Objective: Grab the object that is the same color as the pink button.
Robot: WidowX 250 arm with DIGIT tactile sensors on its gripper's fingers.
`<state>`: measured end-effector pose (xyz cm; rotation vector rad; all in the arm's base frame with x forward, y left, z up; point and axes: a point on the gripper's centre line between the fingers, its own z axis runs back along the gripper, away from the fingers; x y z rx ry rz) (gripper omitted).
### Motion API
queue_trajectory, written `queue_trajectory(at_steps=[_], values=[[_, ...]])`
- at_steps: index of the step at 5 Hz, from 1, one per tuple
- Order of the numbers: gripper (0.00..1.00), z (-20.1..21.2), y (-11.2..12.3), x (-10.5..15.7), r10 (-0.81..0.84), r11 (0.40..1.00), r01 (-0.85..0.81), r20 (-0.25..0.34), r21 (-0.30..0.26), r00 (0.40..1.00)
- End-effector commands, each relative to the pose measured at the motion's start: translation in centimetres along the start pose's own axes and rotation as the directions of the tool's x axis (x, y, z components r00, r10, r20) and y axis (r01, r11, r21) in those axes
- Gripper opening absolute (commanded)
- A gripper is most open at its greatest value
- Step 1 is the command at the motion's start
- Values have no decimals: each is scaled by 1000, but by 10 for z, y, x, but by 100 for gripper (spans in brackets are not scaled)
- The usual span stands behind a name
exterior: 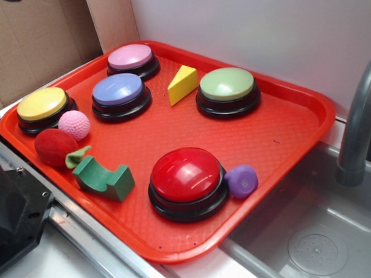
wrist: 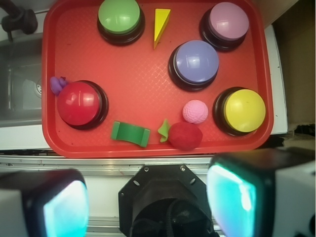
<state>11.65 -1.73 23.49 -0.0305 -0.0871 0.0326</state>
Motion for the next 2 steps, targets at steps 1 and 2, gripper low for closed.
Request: queue_trajectory(at_steps=[1, 2], values=[[100, 0, 0, 0, 0, 1000, 0, 0, 0, 1000], [100, -16, 8, 16, 183, 982, -182, 20, -44, 983]])
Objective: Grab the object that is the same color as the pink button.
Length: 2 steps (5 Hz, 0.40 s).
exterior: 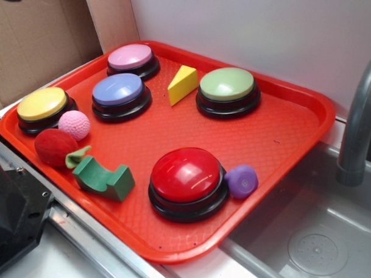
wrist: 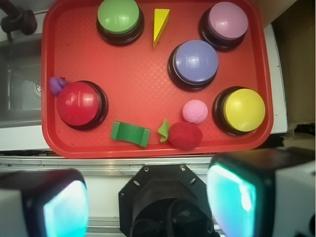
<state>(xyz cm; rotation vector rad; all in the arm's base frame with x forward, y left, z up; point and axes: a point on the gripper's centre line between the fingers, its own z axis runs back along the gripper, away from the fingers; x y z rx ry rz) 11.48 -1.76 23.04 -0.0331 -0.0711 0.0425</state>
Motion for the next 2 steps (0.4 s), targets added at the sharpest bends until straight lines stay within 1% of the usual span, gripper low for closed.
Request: queue_trajectory(at_steps=[1, 2], values=[[100, -33, 20, 28, 347, 935, -342, 47, -89, 937], [100, -52, 30, 35, 444, 894, -438, 54, -97, 894]])
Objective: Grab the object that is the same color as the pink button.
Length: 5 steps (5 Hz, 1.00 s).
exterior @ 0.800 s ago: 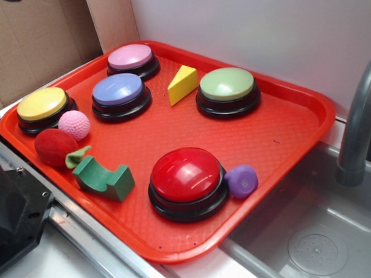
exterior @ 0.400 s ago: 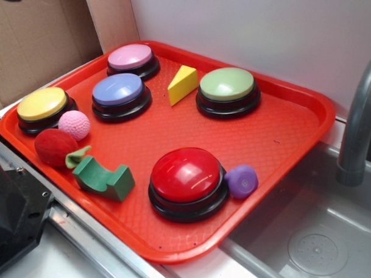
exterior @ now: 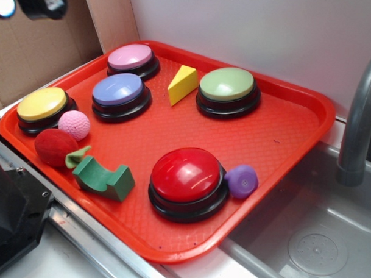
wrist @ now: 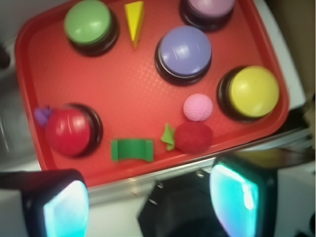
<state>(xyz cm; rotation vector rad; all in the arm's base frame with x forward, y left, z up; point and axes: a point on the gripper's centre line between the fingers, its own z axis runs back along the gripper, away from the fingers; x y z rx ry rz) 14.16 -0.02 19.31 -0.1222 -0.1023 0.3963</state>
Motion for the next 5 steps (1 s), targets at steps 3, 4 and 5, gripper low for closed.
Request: queue_trajectory(at_steps=[3, 4, 5], values=[[100, -97, 53, 46, 259, 964, -265, 173, 12, 950], [100, -118, 64, 47, 254, 959, -271, 170, 80, 952], [100, -132, 72, 45, 248, 956, -270, 178, 112, 952]])
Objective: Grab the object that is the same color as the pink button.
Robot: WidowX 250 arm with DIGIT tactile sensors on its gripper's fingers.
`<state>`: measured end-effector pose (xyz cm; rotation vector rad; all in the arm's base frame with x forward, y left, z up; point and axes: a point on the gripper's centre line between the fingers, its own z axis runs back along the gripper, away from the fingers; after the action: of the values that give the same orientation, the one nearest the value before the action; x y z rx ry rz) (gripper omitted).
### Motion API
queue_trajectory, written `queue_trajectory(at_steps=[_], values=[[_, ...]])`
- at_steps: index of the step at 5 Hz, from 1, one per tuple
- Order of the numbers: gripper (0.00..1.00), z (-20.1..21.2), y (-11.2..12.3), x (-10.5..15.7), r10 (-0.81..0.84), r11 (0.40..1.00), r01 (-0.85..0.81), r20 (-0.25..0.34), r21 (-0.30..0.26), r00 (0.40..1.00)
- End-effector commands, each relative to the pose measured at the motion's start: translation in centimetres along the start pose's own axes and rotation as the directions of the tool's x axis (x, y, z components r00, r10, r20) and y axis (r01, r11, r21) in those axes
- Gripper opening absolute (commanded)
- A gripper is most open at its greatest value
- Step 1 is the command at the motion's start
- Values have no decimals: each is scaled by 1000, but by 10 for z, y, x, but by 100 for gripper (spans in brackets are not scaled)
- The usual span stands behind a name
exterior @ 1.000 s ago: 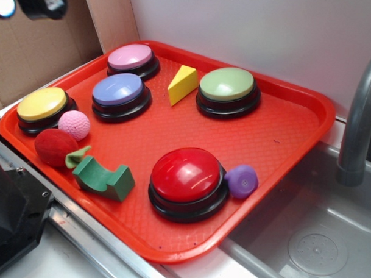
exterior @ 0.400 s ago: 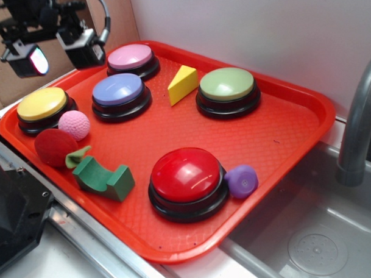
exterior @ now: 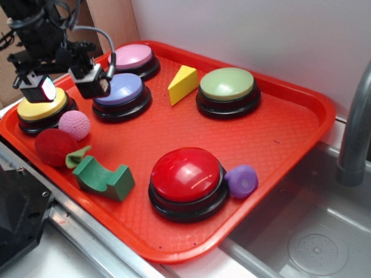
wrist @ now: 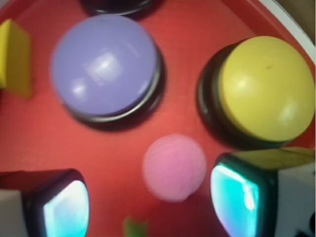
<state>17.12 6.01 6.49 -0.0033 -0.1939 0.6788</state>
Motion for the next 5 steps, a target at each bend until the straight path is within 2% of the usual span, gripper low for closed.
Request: queue_trajectory(at_steps=[1, 3, 4, 5], values=[[100, -26, 13, 2, -21, 999, 20, 11, 42, 1000], [100, -43, 12, -5, -44, 998, 45, -23, 44, 999], [8, -42, 11, -7, -39, 998, 39, -3, 43, 999], [0, -44, 9, -5, -24, 999, 24, -8, 33, 1000]])
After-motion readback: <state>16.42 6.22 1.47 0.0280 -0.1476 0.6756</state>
